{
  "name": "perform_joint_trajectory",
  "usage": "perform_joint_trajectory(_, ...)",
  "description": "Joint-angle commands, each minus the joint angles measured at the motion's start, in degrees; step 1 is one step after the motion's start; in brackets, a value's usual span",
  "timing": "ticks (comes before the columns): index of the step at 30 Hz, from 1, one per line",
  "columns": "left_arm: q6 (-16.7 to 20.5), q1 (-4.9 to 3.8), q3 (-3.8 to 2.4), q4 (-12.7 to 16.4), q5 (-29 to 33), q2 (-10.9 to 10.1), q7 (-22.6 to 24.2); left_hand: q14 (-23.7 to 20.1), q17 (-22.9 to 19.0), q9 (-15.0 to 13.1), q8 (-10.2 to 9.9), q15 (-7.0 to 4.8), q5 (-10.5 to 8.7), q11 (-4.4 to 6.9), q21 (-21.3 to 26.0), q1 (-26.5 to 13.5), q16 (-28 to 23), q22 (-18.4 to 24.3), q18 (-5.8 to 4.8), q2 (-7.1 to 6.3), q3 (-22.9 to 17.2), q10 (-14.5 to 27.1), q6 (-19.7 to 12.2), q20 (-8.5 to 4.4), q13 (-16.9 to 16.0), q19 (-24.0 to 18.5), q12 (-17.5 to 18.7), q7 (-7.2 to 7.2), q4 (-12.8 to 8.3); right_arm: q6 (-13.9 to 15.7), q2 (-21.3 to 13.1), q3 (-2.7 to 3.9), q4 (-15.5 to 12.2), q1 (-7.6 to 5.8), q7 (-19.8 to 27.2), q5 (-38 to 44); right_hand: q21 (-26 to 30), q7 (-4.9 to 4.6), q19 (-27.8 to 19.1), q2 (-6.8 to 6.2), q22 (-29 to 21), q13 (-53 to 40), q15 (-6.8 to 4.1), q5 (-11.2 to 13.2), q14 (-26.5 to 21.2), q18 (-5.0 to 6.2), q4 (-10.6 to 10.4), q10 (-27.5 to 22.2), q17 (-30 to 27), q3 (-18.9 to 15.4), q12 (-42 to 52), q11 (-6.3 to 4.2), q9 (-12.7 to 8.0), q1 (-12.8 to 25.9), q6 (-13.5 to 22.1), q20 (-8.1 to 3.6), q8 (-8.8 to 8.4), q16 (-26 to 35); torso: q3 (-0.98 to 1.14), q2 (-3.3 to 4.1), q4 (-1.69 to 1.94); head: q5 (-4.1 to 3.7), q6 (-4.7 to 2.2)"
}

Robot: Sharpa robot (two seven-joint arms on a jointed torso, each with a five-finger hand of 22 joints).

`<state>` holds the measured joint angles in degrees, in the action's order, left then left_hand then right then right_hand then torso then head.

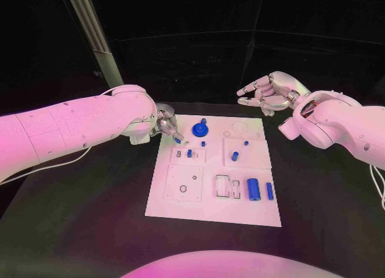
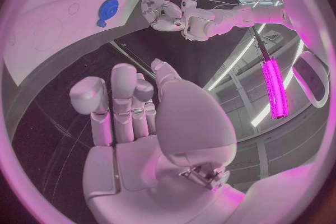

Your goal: Assemble the parts on the task board

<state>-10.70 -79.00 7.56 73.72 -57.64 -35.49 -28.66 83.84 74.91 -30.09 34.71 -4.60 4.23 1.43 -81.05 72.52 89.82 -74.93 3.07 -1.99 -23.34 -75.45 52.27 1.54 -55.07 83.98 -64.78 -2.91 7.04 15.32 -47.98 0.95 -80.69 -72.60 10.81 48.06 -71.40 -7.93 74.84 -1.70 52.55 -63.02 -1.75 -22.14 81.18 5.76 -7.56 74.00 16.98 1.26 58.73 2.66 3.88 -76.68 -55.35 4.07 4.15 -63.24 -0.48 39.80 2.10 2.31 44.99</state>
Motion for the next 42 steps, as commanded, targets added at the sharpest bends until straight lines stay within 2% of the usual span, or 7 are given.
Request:
perform_joint_trajectory(1,4.4,0.30,0.15,1.8,-2.3,-1.0,1.8,6.2,15.1,0.0,0.2,-0.17,0.15,0.14,-0.2,0.0,0.2,-4.0,-0.41,-0.66,-7.0,-0.4,0.1,-0.10,0.0,1.8,-0.2,0.28,-6.7,-0.4,0.0,0.04,0.1,-0.08,0.7,0.0,0.4,-0.18,-0.4,0.28,0.0,0.0,-0.11,-0.3,-0.4,1.09,-0.1,-0.3,0.0,0.2,-0.2,0.14,0.0,0.4,0.1,0.13,0.08,0.3,-0.08,0.01,0.06,-0.04,0.13)
perform_joint_trajectory(14,5.9,1.70,0.63,5.2,-4.1,-2.8,1.5,6.2,15.1,0.0,0.3,-0.20,0.16,0.19,-0.3,0.0,0.2,-4.1,-0.43,-0.94,-7.4,-0.6,0.2,-0.13,-0.1,1.9,-0.2,0.31,-6.9,-0.5,0.1,0.03,0.3,-0.06,0.8,0.0,0.4,-0.18,-0.4,0.28,0.0,0.0,-0.11,-0.3,-0.4,1.09,-0.1,-0.3,0.0,0.2,-0.2,0.14,0.0,0.4,0.1,0.13,0.08,0.3,0.03,0.08,-0.10,0.59,0.33)
perform_joint_trajectory(18,5.8,1.89,0.91,5.7,-4.2,-3.0,1.2,6.2,15.1,0.0,0.3,-0.21,0.21,0.20,-0.2,0.0,0.2,-4.1,-0.43,-1.03,-7.6,-0.7,0.3,-0.14,-0.1,1.9,-0.2,0.32,-6.9,-0.6,0.1,0.03,0.4,-0.05,0.8,0.0,0.4,-0.19,-0.3,0.32,0.0,0.0,-0.11,-0.3,-0.4,1.08,-0.2,-0.3,0.0,0.2,-0.2,0.15,0.0,0.5,0.1,0.13,0.09,0.3,0.00,0.12,0.01,0.46,0.39)
perform_joint_trajectory(21,5.3,2.06,1.05,6.0,-4.2,-3.1,0.9,6.2,15.1,0.0,0.3,-0.21,0.21,0.20,-0.2,0.0,0.2,-4.1,-0.43,-1.03,-7.6,-0.7,0.3,-0.14,-0.1,1.9,-0.2,0.32,-6.9,-0.6,0.1,0.03,0.4,-0.05,0.9,0.0,0.4,-0.19,-0.3,0.32,0.0,0.0,-0.11,-0.3,-0.4,1.08,-0.2,-0.3,0.0,0.2,-0.2,0.15,0.0,0.5,0.1,0.13,0.09,0.3,0.00,0.13,-0.03,0.48,0.50)
perform_joint_trajectory(28,3.3,2.24,1.70,6.5,-4.2,-3.4,0.2,6.2,15.1,0.0,0.3,-0.22,0.24,0.21,-0.2,-0.1,0.2,-4.0,-0.41,-1.07,-7.7,-0.7,0.3,-0.14,-0.1,1.8,-0.2,0.32,-6.9,-0.7,0.2,0.02,0.5,-0.05,0.9,0.0,0.4,-0.19,-0.3,0.33,0.0,0.0,-0.11,-0.4,-0.4,1.09,-0.2,-0.3,0.1,0.2,-0.2,0.15,0.0,0.5,0.0,0.13,0.09,0.3,0.02,0.10,-0.16,0.53,0.67)
perform_joint_trajectory(42,1.6,2.27,2.19,6.6,-4.2,-3.4,-0.4,6.2,15.1,-0.1,0.4,-0.23,0.34,0.21,-0.1,-0.1,0.2,-4.0,-0.40,-1.18,-8.0,-0.6,0.3,-0.16,0.1,1.8,-0.1,0.33,-7.0,-0.8,0.2,0.02,0.6,-0.05,1.0,0.0,0.4,-0.19,-0.3,0.33,0.0,0.0,-0.11,-0.4,-0.4,1.09,-0.2,-0.3,0.1,0.2,-0.2,0.15,0.0,0.5,0.0,0.13,0.09,0.3,0.01,0.09,-0.07,0.45,0.69)
